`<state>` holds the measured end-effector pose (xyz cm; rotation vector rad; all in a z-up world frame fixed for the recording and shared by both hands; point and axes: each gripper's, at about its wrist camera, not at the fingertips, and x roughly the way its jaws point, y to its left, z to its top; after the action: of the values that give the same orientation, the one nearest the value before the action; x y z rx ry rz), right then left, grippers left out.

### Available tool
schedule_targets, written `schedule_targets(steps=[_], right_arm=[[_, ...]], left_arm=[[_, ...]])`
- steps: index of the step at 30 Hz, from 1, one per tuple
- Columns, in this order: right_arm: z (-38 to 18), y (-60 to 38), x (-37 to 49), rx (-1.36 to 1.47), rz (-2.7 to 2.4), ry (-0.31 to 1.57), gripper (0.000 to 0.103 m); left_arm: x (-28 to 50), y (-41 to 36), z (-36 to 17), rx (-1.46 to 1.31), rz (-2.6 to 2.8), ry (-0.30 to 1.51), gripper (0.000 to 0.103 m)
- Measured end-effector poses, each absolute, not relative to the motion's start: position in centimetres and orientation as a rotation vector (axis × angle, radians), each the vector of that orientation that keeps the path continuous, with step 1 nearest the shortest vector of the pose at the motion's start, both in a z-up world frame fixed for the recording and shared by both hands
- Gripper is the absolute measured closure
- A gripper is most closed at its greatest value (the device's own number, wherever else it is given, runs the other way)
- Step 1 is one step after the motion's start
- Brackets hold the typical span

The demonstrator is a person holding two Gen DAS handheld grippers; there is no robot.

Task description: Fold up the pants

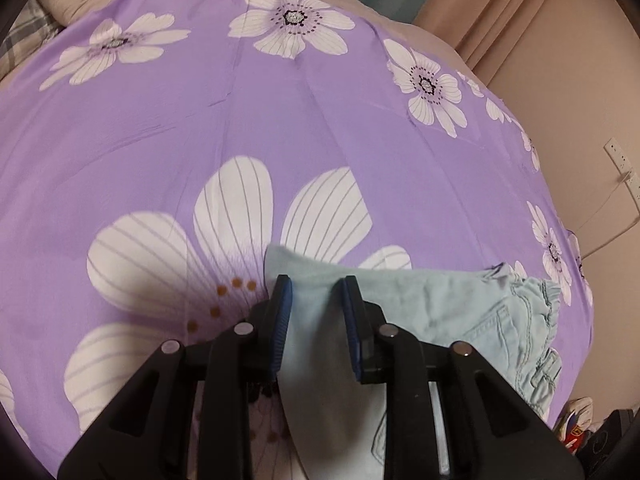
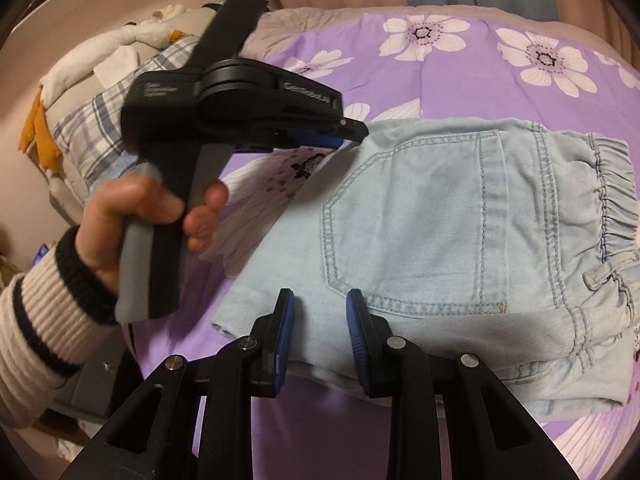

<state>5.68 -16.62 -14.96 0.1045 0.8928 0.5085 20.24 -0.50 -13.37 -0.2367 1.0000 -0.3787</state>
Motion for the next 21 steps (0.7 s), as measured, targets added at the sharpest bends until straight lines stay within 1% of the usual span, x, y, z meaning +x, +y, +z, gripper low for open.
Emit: schedule_targets(steps=[3,4,7,8,15,21], right_arm=[[-15.0,-16.6,5.6,0.099,0.508,0.891,0.073],[-15.0,-16.6,5.6,0.098,0.506,0.89,0.073],[-15.0,-16.7,5.4,0.106,0.501,0.888,0.073],[-15.0,-16.8,5.3,0.111,0.501,0.888,0.073],[-14.2,-18.5,4.5,0.179,0.505,0.876,0.073],[-12.2,-20.7,3.7,0.144,0.415,0.796,0.073]], left_arm=[[20.9,-0.5,-13.5,-0.195,-0.322,1.004,0.079],[21.2,-0.4,-13.9,-0.205,-0.313,1.02,0.075],[20.6,0.3,-13.6,-0.249,-0.308,1.011,0.076],[20.1,0.5,-13.3,-0.261,-0.308,1.005,0.078],[15.6,0.7,-11.5,-0.258,-0.312,0.971,0.078],[11.2,-1.8,-10.1,-0.177,-0.391,0.936,0.077]])
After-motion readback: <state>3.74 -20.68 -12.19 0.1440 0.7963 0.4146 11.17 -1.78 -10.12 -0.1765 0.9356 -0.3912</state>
